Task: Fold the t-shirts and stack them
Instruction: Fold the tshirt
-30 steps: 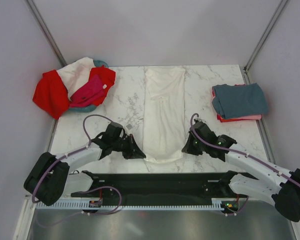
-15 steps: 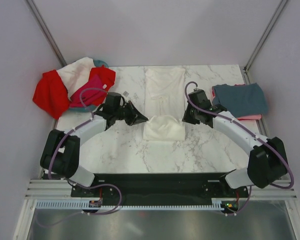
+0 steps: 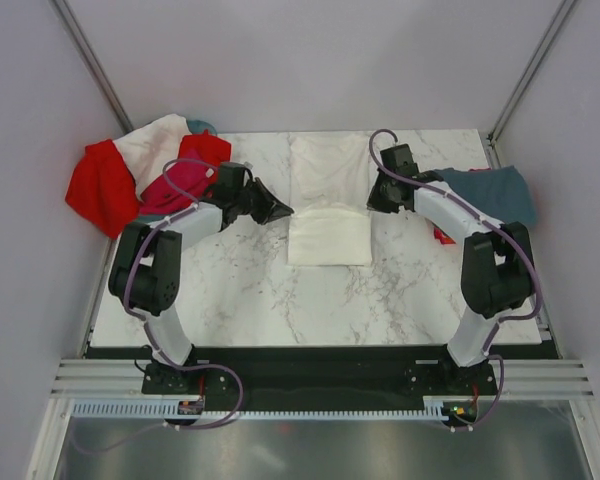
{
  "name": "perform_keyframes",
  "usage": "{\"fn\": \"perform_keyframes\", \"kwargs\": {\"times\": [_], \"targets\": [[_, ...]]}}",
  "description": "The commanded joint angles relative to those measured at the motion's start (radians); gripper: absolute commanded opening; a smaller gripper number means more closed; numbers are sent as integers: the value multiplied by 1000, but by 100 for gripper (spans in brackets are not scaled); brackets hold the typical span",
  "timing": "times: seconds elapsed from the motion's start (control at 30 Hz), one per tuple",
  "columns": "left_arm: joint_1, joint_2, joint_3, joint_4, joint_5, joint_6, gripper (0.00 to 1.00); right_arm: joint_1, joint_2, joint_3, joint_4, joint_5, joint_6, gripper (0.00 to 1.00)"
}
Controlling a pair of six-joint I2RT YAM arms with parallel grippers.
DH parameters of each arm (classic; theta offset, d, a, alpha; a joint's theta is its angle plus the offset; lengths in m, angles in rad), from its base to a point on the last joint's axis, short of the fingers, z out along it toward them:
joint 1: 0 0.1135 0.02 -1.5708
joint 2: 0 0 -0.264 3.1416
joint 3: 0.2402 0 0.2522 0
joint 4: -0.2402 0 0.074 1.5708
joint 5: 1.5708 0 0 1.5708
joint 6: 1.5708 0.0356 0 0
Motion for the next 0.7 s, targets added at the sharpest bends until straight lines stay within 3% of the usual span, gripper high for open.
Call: {"fn": "perform_keyframes", "kwargs": {"times": [0.0,0.67], "targets": [[11,49,75,47,-9,-29,2,-37,42,69,25,-25,-27,0],[37,187,178,56,-17,-50,2,-87,245,237,41,-99,-55,0]]}}
